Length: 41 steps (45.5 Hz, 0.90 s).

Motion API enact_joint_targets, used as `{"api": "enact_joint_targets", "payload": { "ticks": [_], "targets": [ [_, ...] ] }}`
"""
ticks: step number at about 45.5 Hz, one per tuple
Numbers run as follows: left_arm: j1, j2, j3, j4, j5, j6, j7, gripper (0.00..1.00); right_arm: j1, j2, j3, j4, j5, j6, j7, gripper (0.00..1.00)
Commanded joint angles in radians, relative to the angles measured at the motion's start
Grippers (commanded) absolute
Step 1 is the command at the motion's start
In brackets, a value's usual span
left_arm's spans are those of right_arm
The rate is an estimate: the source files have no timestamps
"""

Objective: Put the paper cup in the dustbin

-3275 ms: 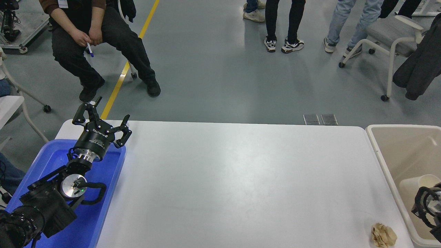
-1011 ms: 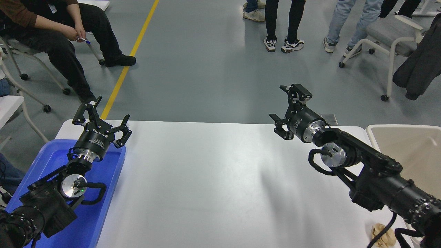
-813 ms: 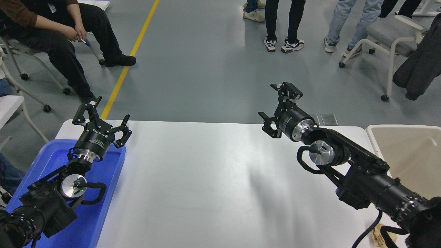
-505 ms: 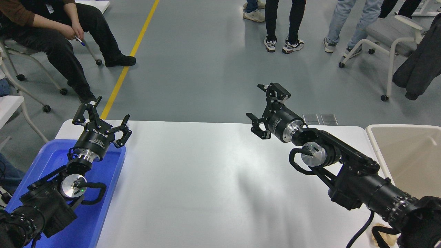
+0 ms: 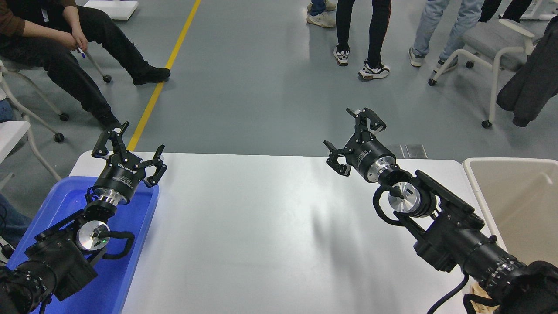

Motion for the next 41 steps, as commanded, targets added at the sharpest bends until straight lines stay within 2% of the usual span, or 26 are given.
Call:
{"api": "enact_joint_targets", "payload": {
  "ticks": [1, 21, 33, 41],
  "targets": [
    [0.000, 0.000, 0.000, 0.000, 0.000, 0.000, 0.000, 1.00, -0.025, 0.002, 0.059, -0.044, 0.100, 0.052, 0.001, 1.00],
    [0.000, 0.000, 0.000, 0.000, 0.000, 0.000, 0.000, 1.00, -0.059, -0.001, 0.068, -0.046, 0.096, 0.093, 0.004, 1.00],
    [-0.001, 0.000, 0.000, -0.001, 0.000, 0.000, 0.000, 1.00, -0.060, -0.008, 0.041, -0.072, 0.030, 0.202, 0.042, 1.00],
    [0.000, 0.000, 0.000, 0.000, 0.000, 0.000, 0.000, 1.00, -0.060, -0.008, 0.038, -0.081, -0.027, 0.210, 0.048, 1.00]
  ]
}}
